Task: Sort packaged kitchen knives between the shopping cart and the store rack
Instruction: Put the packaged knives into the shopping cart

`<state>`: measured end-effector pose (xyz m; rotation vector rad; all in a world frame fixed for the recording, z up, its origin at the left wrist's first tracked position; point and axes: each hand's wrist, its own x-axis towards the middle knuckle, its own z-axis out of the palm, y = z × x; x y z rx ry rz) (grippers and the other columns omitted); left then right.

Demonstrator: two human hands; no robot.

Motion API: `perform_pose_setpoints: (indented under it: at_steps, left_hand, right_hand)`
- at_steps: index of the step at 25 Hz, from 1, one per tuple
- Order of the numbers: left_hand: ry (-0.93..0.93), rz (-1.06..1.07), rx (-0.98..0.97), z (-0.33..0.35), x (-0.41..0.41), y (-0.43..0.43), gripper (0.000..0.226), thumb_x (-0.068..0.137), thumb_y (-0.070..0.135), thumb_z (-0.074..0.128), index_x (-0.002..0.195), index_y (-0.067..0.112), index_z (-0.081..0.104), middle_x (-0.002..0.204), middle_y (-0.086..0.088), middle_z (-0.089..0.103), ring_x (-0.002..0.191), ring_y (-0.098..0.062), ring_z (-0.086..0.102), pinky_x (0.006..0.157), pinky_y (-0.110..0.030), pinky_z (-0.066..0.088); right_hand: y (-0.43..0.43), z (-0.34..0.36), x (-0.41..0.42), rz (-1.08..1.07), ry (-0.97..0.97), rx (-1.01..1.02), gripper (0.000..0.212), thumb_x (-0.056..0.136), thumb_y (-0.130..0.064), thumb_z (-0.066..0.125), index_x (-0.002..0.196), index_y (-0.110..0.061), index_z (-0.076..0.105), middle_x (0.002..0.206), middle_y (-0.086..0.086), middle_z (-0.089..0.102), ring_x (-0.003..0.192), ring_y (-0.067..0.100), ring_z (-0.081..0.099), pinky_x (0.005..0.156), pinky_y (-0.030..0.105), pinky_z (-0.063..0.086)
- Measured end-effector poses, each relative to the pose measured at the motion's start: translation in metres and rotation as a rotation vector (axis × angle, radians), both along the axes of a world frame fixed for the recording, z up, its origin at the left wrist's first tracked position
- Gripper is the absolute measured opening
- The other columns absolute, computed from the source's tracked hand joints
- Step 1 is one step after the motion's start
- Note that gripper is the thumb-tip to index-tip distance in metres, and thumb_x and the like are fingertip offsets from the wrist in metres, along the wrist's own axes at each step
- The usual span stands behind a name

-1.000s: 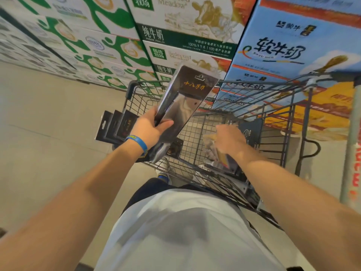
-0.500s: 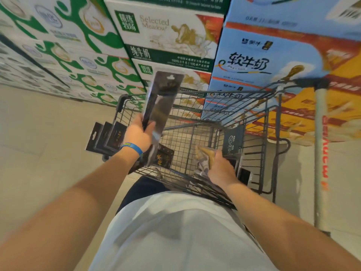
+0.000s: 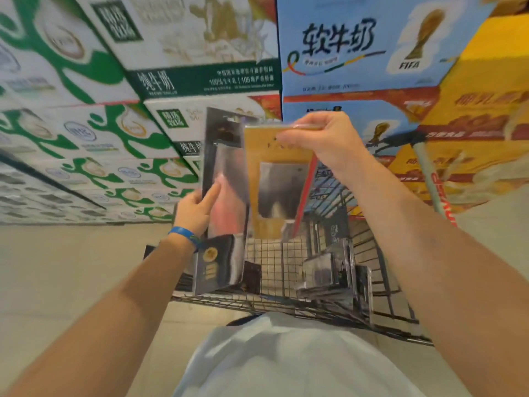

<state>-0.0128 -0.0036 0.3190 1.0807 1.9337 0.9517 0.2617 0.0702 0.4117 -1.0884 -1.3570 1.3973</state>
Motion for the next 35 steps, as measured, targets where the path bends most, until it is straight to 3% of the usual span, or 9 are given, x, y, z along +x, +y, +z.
perform_pose_setpoints:
  at_steps: [3,7,11,15,20,23,26,31,35]
  left_hand:
    - [0.015,-0.214,0.11,0.02,0.025,0.003,0.049,0.097,0.036,0.061,0.058,0.023,0.035,0.042,0.016,0.035,0.041,0.0,0.031,0.044,-0.017,0.026]
    - [-0.087,-0.255,0.179,0.038,0.037,-0.002,0.047,0.08,0.058,0.061,0.063,0.015,0.047,0.05,0.015,0.043,0.045,0.0,0.037,0.047,-0.019,0.033]
    - [-0.276,-0.219,0.109,0.035,0.032,-0.02,0.037,0.073,0.046,0.081,0.094,0.016,0.072,0.09,-0.006,0.076,0.082,-0.024,0.072,0.074,-0.037,0.06]
    - [-0.391,0.016,0.026,0.031,0.021,-0.03,0.04,0.069,0.047,0.082,0.097,0.019,0.073,0.085,0.006,0.077,0.078,-0.012,0.074,0.061,-0.023,0.056]
    - [-0.749,0.054,-0.126,0.019,0.0,-0.038,0.069,0.082,0.057,0.065,0.132,0.009,0.061,0.125,-0.018,0.067,0.116,-0.037,0.064,0.098,-0.054,0.051]
    - [-1.0,-0.127,-0.253,0.014,-0.011,-0.057,0.072,0.087,0.07,0.05,0.137,0.019,0.06,0.137,-0.017,0.06,0.125,-0.036,0.058,0.097,-0.051,0.051]
    - [-0.871,-0.082,-0.34,-0.002,0.009,-0.075,0.07,0.079,0.072,0.062,0.126,0.02,0.068,0.125,-0.018,0.067,0.114,-0.038,0.065,0.092,-0.053,0.055]
    - [-0.492,0.169,-0.118,-0.008,-0.004,-0.064,0.048,0.076,0.047,0.081,0.103,0.009,0.069,0.1,-0.016,0.072,0.091,-0.034,0.07,0.084,-0.06,0.056]
    - [-0.495,0.049,-0.062,-0.004,-0.031,-0.055,0.042,0.069,0.05,0.085,0.09,0.016,0.07,0.084,-0.009,0.072,0.081,-0.031,0.071,0.075,-0.048,0.06]
  right_hand:
    - [0.009,0.016,-0.03,-0.105,0.188,-0.025,0.014,0.075,-0.009,0.089,0.074,-0.016,0.078,0.074,0.005,0.078,0.068,0.015,0.074,0.066,0.028,0.058]
    - [0.018,0.02,-0.058,-0.333,0.257,-0.183,0.026,0.075,-0.025,0.092,0.086,-0.022,0.069,0.078,-0.005,0.078,0.069,0.01,0.074,0.057,0.024,0.054]
    - [0.004,0.001,-0.079,-0.488,0.018,-0.169,0.04,0.077,-0.046,0.086,0.105,-0.026,0.066,0.097,-0.011,0.074,0.09,0.005,0.071,0.083,0.032,0.056]
    - [-0.071,-0.066,-0.09,-0.241,-0.37,-0.265,0.108,0.063,-0.07,0.083,0.152,-0.027,0.038,0.147,-0.009,0.051,0.134,0.009,0.048,0.109,0.037,0.041]
    - [-0.117,-0.123,-0.096,0.062,-0.094,-0.528,0.073,0.066,-0.063,0.083,0.126,-0.026,0.064,0.106,-0.007,0.079,0.092,0.011,0.077,0.085,0.037,0.063]
    - [-0.099,-0.123,-0.091,0.058,0.041,-0.557,0.065,0.061,-0.066,0.084,0.115,-0.036,0.064,0.103,-0.008,0.079,0.091,0.017,0.078,0.084,0.041,0.063]
    - [-0.096,-0.125,-0.086,0.02,0.092,-0.523,0.06,0.067,-0.057,0.086,0.118,-0.037,0.064,0.108,-0.007,0.079,0.097,0.017,0.077,0.087,0.043,0.062]
    - [-0.095,-0.119,-0.039,-0.205,0.145,-0.445,0.046,0.079,-0.04,0.084,0.12,-0.037,0.066,0.111,-0.007,0.078,0.099,0.018,0.077,0.082,0.042,0.062]
    - [-0.107,-0.12,-0.008,-0.456,0.131,-0.478,0.028,0.085,-0.028,0.083,0.108,-0.035,0.07,0.103,-0.006,0.08,0.089,0.017,0.078,0.077,0.041,0.063]
